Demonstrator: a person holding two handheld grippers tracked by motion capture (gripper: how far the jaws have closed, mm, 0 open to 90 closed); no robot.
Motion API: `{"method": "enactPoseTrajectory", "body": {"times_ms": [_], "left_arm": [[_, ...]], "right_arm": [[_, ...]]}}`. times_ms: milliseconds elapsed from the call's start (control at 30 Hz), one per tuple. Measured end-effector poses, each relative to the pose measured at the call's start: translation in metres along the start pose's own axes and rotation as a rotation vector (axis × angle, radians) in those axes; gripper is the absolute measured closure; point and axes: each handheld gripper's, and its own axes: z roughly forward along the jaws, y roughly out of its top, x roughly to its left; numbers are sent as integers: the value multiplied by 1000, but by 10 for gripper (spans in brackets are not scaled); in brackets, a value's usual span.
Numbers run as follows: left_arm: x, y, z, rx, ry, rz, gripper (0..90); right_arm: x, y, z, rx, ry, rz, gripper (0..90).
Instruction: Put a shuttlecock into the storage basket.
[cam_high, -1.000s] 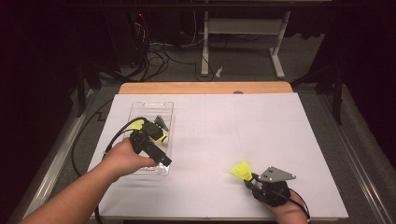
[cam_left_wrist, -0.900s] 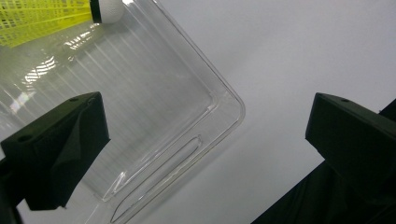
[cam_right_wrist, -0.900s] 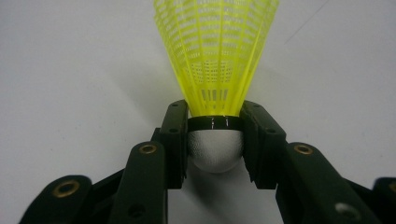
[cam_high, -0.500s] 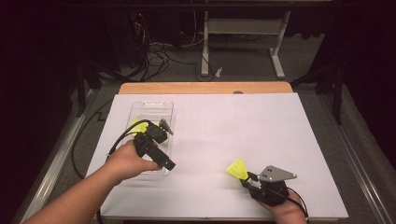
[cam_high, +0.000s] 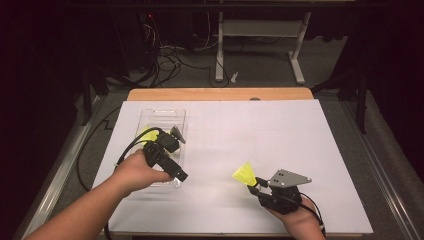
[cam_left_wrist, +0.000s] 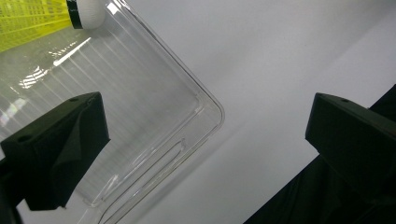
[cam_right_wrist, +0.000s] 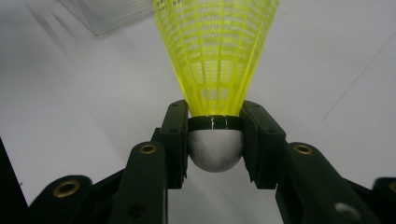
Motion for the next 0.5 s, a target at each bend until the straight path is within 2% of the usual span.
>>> {"method": "enactPoseTrajectory", "body": {"times_ms": [200, 400, 500], "left_arm": [[3, 1, 0, -4, 0, -7, 6], [4, 1, 1, -10, -1, -12, 7], [2, 1, 2, -9, -4, -7, 7]], "right_arm": [[-3, 9, 4, -8, 6, -15, 658], [-5, 15, 12, -18, 43, -26, 658], [-2, 14, 18, -14, 53, -49, 658]]}}
